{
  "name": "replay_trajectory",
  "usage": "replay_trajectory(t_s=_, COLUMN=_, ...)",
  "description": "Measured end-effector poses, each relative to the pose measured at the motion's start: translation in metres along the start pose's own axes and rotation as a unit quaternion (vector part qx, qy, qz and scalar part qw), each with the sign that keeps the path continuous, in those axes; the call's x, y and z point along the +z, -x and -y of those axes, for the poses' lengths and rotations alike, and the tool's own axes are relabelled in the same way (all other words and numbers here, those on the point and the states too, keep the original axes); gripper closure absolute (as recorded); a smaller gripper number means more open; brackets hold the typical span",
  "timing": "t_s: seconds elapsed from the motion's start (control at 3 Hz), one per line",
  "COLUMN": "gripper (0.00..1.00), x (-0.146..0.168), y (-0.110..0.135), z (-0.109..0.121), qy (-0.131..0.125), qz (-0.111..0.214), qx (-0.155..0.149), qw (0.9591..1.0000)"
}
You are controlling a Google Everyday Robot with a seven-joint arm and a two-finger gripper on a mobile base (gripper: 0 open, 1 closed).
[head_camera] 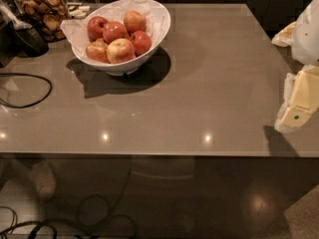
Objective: Pick apple from white bowl
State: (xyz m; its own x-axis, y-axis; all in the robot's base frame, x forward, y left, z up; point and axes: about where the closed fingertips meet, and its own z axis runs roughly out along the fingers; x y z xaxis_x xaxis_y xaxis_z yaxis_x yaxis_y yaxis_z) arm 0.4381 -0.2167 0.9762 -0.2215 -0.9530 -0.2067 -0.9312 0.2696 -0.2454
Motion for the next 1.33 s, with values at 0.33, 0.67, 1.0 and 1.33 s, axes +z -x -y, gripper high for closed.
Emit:
replay_trajectory(t_s=0.33, gripper=0.00, x=0.001, y=0.010, z=0.006, qy=-0.005, qz=-0.008, qx=-0.019, qw=0.9998)
replay_trajectory(t_s=0.67, gripper=0.00, x=0.001, y=0.011, z=0.007, qy=-0.006, qz=-0.009, qx=-0.020, qw=0.9998)
replay_trajectory(t_s=1.0, gripper=0.00, x=-0.003, y=0.013, z=0.006, qy=-0.014, qz=0.002, qx=-0.020, qw=0.9997)
replay_trajectory(t_s=1.33, gripper=0.00, x=-0.006, y=0.084, z=0.033, qy=-0.023, qz=0.029, qx=-0.040, qw=0.9985)
